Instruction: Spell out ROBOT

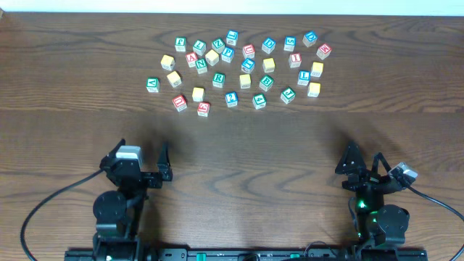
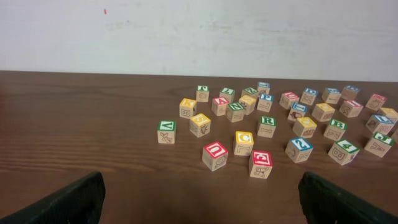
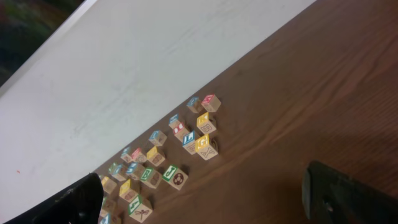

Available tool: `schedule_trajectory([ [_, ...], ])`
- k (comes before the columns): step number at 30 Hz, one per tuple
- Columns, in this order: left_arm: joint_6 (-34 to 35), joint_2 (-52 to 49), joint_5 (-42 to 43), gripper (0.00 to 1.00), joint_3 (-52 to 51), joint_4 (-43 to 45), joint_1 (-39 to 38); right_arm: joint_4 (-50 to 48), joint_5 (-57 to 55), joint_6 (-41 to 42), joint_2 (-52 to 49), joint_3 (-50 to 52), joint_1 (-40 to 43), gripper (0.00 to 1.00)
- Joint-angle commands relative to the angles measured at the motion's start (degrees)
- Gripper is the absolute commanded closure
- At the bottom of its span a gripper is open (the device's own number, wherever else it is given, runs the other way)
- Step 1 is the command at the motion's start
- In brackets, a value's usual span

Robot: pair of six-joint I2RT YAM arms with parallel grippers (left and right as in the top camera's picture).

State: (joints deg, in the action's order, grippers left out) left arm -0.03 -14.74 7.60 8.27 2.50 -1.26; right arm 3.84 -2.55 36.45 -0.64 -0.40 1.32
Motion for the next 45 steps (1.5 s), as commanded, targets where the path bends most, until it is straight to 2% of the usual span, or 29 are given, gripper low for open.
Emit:
schedule_trajectory([
  [1,-0.2,-4.2,0.4,0.02,4.6,0.4,-0.2,0.2,-0.3,0.2,0.3,0.1,0.1,0.01],
  [11,-0.1,-20.2,1.0,0.02,17.4,0.3,-0.2,0.2,-0.3,0.2,0.3,0.1,0.1,0.01],
  [19,1.6,-39.6,4.5,0.02,33.8,-5.0,-0.2,0.2,-0.3,0.2,0.3,0.1,0.1,0.01],
  [23,1.6,-51.8,6.7,0.02,47.0,-12.2,-0.2,0.2,-0.3,0.2,0.3,0.1,0.1,0.01],
  [33,1.5,-82.2,9.3,0.02,87.6,-37.3,-1.2,0.2,-0.3,0.2,0.3,0.1,0.1,0.01],
  [35,1.1,-85.3,9.4,0.02,90.6,-38.1,-1.4,0.2,-0.3,0.2,0.3,0.1,0.1,0.01],
  [45,1.4,-91.1,8.0,0.02,90.2,-33.4,-2.8,0.2,-0.3,0.2,0.3,0.1,0.1,0.01],
])
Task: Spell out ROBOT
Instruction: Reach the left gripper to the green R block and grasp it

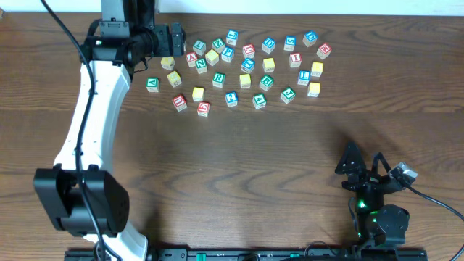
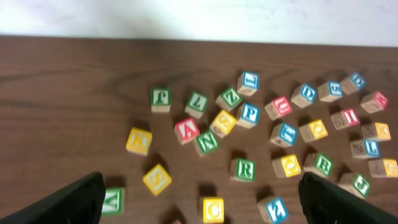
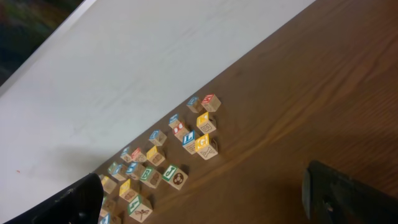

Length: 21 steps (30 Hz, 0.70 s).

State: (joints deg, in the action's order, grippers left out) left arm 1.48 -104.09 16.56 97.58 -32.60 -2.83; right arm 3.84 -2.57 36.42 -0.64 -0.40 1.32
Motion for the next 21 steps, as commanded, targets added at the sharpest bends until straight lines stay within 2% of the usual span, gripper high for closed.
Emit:
schedule_trajectory([
  [1,-0.1,-2.5,-2.5,0.02,0.9,2.3,-1.8,0.2,-0.3,0.2,0.3,0.1,0.1,0.01],
  [10,2.1,-9.9,-15.0,0.01,0.9,5.3,-10.0,0.2,-0.3,0.2,0.3,0.1,0.1,0.01],
  [12,3.4,-11.6,-18.4,0.05,0.9,5.6,-11.8,0.2,-0.3,0.2,0.3,0.1,0.1,0.01],
  [15,3.5,-13.6,-20.0,0.13,0.9,5.7,-13.6,0.2,-0.3,0.2,0.3,0.1,0.1,0.01],
  [21,4.9,-16.6,-20.1,0.16,0.9,5.7,-14.4,0.2,-0.3,0.2,0.3,0.1,0.1,0.01],
])
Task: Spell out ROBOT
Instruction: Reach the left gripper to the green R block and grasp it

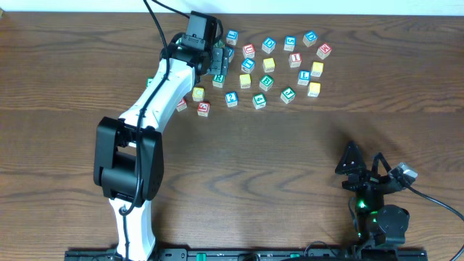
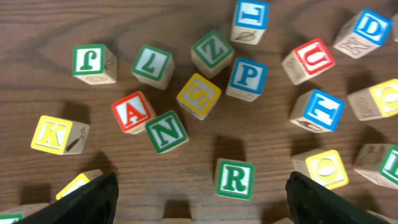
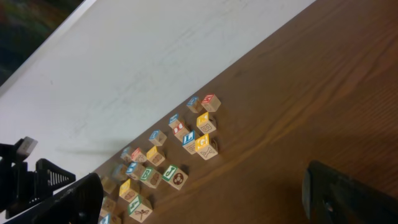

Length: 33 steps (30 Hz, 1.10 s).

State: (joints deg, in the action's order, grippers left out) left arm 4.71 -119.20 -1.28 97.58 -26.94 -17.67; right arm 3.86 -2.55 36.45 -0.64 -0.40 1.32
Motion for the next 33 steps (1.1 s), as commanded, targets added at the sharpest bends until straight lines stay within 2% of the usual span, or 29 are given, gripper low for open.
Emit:
schedule_trajectory([
  [1,1.7,-2.4,-1.7,0.16,0.9,0.0,0.4,0.1,-0.3,0.2,0.3,0.1,0.1,0.01],
  [15,1.2,-7.8,-0.9,0.18,0.9,0.1,-0.9,0.1,-0.3,0.2,0.3,0.1,0.1,0.01],
  [20,-2.3,-9.5,-0.7,0.20,0.9,0.3,-1.9,0.1,-0.3,0.2,0.3,0.1,0.1,0.01],
  [25,-2.8,-10.7,-0.6,0.21,0.9,0.7,-2.4,0.1,-0.3,0.2,0.3,0.1,0.1,0.01],
  [29,-2.8,-10.8,-0.6,0.27,0.9,1.4,-2.4,0.1,-0.3,0.2,0.3,0.1,0.1,0.01],
  [33,-2.8,-10.8,0.7,0.37,0.9,2.8,-2.4,0.1,-0.3,0.2,0.3,0.1,0.1,0.01],
])
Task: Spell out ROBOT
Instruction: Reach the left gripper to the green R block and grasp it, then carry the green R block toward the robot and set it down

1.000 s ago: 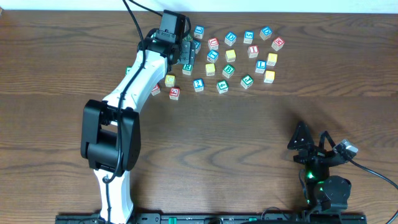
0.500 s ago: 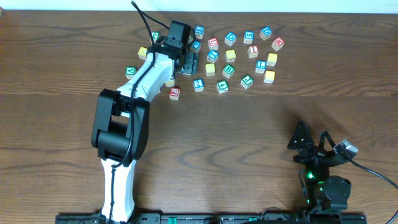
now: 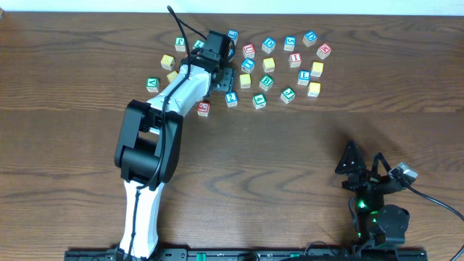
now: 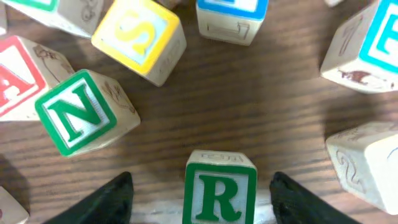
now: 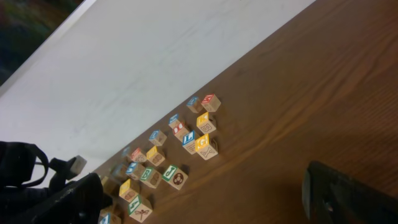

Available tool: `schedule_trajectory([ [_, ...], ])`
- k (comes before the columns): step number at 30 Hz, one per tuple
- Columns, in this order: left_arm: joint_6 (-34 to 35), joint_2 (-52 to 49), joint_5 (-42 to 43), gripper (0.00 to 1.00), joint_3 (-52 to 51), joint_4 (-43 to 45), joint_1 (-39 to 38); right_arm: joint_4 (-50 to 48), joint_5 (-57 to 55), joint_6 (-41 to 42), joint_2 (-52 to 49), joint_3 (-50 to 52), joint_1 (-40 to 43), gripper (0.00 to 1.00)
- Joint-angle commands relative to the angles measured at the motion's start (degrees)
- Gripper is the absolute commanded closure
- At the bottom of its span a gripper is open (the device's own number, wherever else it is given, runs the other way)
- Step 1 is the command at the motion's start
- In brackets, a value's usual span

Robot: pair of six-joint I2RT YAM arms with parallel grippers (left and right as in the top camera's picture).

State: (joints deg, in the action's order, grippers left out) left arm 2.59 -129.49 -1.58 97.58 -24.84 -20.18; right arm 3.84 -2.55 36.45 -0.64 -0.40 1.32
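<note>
The green R block stands on the table between the open fingers of my left gripper. A dark fingertip is on either side of it, with a gap on both sides. In the overhead view the left gripper reaches into the left part of the block cluster and hides the R block. A green N block and a yellow S block lie just beyond it. My right gripper rests open near the front right, holding nothing, and is also seen in its wrist view.
A red A block lies at the left, with a blue-topped block and two more blocks close around the R. The left arm stretches across the table's left half. The table's back edge lies behind the cluster.
My left gripper has come down lower over the blocks. The R block now sits large between its open fingers. The right arm has not moved.
Both arms first rested open at the front edge. Then the left arm was stretched out to the back left of the cluster. After that it hung above the blocks with the R ahead of its fingers, and now it straddles the R low down.
</note>
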Motion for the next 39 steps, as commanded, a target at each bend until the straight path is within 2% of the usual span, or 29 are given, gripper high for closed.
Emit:
schedule_trajectory([
  [1,-0.6,-0.5,1.2,0.41,0.9,1.0,0.1,0.2,-0.3,0.2,0.3,0.1,0.1,0.01],
  [3,-0.6,-0.5,1.1,0.46,0.9,1.2,0.1,0.2,-0.3,0.2,0.3,0.1,0.1,0.01],
  [12,1.1,-1.9,1.2,0.48,0.8,0.4,0.1,0.2,-0.3,0.2,0.3,0.1,0.1,0.01],
  [16,1.4,-2.3,1.1,0.63,0.8,0.3,0.1,0.2,-0.3,0.2,0.3,0.1,0.1,0.01],
  [23,1.4,0.3,1.1,0.72,0.9,0.9,0.1,0.2,-0.3,0.2,0.3,0.1,0.1,0.01],
  [27,3.8,5.3,0.9,0.74,0.9,-0.4,0.1,0.2,-0.3,0.2,0.3,0.1,0.1,0.01],
  [32,9.3,15.4,0.9,0.78,0.9,-7.1,0.0,0.2,-0.3,0.2,0.3,0.1,0.1,0.01],
  [39,18.9,29.3,0.9,0.80,0.9,-27.1,-1.3,0.2,-0.3,0.2,0.3,0.1,0.1,0.01],
])
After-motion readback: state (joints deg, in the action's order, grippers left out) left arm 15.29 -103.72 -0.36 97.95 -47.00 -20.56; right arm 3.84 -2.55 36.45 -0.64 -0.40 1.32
